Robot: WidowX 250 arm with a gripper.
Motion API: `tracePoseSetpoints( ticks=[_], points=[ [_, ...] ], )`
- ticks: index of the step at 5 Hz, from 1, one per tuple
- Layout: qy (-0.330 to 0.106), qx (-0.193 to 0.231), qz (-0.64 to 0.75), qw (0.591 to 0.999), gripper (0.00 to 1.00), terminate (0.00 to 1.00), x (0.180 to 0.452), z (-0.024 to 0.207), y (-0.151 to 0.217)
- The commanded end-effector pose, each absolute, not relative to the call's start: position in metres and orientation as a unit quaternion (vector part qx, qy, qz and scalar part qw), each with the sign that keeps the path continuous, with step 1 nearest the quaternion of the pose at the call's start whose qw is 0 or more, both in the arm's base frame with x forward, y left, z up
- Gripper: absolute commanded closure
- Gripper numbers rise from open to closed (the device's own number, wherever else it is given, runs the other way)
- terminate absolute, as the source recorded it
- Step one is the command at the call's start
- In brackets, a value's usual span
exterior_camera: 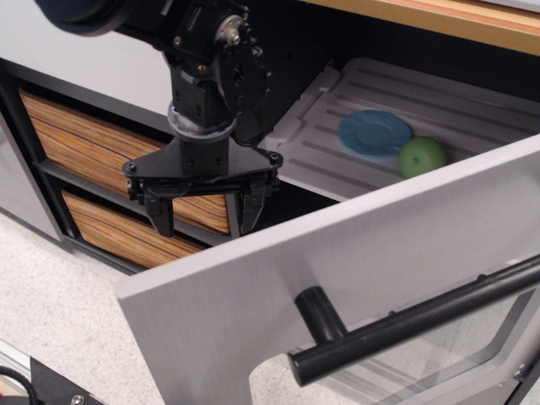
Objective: Close oven
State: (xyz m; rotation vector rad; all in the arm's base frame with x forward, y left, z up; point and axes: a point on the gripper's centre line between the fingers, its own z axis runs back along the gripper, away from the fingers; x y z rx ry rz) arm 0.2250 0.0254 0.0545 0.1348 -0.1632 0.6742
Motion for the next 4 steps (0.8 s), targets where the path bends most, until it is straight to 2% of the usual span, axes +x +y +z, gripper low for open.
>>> tracePoseSetpoints(
  ticks=[1,3,4],
  points=[
    [-0.080,0.066,0.330,0.938,0.00,0.00,0.225,0.054,0.025],
    [-0.079,0.040,0.351,0.932,0.00,0.00,0.227,0.098,-0.004],
    [-0.065,0.012,0.368,0.927,0.00,0.00,0.228,0.128,-0.026]
  ],
)
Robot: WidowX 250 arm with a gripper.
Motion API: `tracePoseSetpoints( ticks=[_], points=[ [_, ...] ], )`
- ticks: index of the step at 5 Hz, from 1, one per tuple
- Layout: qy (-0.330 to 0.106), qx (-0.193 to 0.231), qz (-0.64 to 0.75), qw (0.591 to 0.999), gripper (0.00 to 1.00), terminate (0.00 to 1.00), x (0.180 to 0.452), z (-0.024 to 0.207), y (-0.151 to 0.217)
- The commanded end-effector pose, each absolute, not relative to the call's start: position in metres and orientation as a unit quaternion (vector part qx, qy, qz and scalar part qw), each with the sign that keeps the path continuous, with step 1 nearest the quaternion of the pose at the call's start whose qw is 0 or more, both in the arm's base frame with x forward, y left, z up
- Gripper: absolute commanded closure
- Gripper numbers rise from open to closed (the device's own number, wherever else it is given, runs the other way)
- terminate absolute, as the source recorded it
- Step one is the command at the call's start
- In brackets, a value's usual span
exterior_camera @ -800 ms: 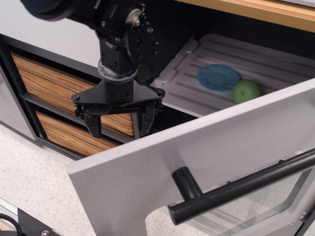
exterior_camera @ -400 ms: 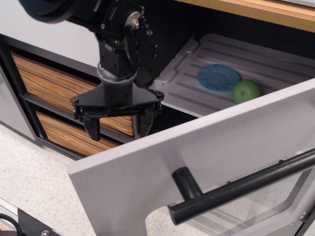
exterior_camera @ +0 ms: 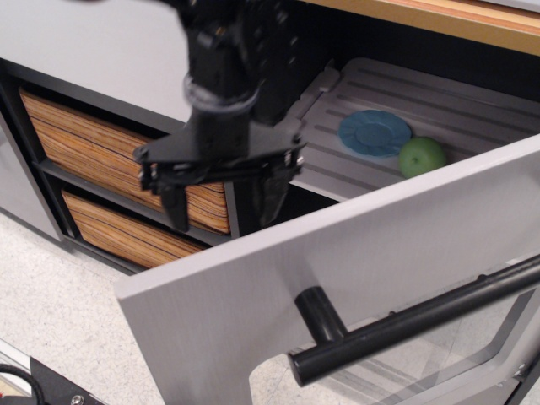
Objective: Close oven
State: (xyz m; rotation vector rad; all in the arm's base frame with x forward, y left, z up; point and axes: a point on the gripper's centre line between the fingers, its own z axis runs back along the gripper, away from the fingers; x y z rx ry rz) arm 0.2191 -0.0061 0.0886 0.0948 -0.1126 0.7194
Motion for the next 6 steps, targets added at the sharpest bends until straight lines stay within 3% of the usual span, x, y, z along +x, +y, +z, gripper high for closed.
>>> tracePoseSetpoints(
  ticks=[1,3,4,6],
  points=[
    [-0.057,-0.017,0.364,0.930,0.00,0.00,0.226,0.160,-0.055],
    [-0.035,-0.061,0.331,0.941,0.00,0.00,0.220,0.223,-0.111],
    [-0.029,-0.058,0.300,0.952,0.00,0.00,0.212,0.223,-0.139],
    [-0.022,-0.079,0.249,0.965,0.00,0.00,0.197,0.190,-0.199]
  ],
)
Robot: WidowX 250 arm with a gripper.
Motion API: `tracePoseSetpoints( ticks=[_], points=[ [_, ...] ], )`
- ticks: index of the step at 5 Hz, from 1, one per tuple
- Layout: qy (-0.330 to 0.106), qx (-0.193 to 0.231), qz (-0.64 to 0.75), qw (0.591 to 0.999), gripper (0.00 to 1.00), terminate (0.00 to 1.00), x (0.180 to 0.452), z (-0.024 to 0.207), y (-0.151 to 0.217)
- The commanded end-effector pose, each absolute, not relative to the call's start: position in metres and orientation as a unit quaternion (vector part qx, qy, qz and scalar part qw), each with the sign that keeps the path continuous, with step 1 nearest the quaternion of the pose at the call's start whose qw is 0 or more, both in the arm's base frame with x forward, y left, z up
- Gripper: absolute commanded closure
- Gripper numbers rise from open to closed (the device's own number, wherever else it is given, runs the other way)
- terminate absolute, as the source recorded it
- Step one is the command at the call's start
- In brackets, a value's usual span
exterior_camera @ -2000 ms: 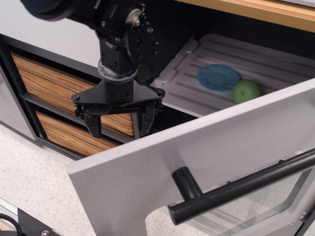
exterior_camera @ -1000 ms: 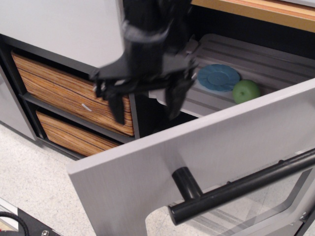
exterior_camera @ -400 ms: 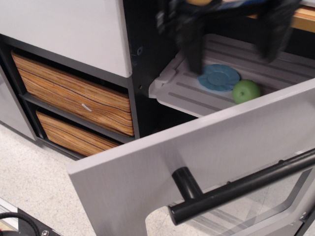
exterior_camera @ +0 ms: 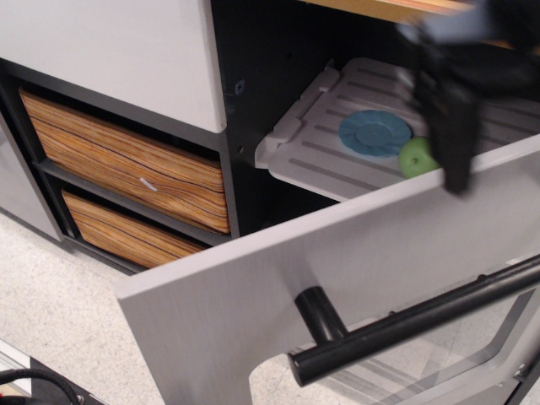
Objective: Close oven
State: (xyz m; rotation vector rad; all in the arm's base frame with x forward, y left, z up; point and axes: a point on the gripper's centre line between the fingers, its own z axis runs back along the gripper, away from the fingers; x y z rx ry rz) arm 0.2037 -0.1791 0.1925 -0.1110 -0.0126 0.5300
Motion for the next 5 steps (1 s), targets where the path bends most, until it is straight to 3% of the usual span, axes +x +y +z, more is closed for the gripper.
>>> tracePoseSetpoints(
  ticks=[1,3,4,5],
  points=[
    [-0.008,-0.092,0.240,0.966,0.00,0.00,0.192,0.167,-0.218],
    [0.002,-0.062,0.208,0.976,0.00,0.00,0.200,0.100,-0.221],
    [-0.011,-0.038,0.195,0.980,0.00,0.00,0.207,0.082,-0.205],
    [-0.026,-0.030,0.198,0.979,0.00,0.00,0.211,0.078,-0.183]
  ],
)
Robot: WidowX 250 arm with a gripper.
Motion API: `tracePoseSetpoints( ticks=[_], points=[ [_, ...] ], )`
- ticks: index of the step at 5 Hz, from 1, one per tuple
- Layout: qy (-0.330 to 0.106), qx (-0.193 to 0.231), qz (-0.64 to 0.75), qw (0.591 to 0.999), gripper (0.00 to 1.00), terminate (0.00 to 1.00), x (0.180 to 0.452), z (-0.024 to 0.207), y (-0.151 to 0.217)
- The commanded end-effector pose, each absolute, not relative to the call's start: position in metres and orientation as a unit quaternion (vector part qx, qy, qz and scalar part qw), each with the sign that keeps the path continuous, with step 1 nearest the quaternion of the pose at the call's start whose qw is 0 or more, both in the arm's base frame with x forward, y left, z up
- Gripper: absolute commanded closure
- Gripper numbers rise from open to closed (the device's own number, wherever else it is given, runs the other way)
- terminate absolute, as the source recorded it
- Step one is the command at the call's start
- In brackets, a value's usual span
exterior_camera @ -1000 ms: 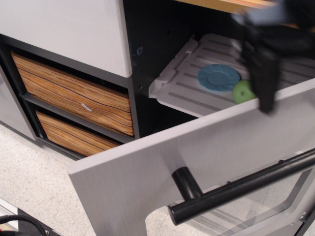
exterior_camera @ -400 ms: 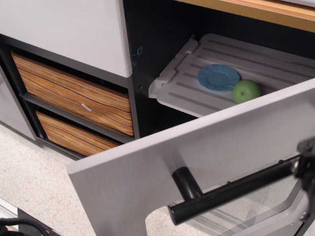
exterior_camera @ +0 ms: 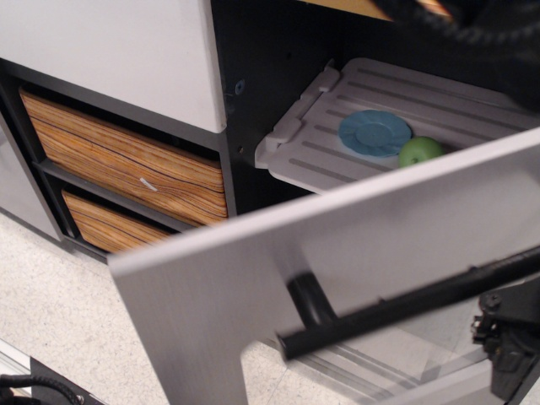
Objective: Close oven
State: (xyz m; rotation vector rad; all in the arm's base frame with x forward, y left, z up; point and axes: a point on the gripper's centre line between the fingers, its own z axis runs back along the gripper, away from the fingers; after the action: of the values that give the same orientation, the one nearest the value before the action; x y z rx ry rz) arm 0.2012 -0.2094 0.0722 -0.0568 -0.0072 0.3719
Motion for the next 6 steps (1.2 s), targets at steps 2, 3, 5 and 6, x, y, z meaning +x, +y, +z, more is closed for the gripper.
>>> tracePoseSetpoints(
  ticks=[2,3,5,6],
  points=[
    [-0.054,-0.017,0.219,0.974,0.00,0.00,0.227,0.077,-0.147],
    [-0.047,-0.028,0.254,0.966,0.00,0.00,0.246,0.078,-0.128],
    [-0.064,-0.047,0.307,0.948,0.00,0.00,0.270,0.088,-0.111],
    [-0.067,-0.044,0.303,0.950,0.00,0.00,0.270,0.089,-0.112]
  ],
)
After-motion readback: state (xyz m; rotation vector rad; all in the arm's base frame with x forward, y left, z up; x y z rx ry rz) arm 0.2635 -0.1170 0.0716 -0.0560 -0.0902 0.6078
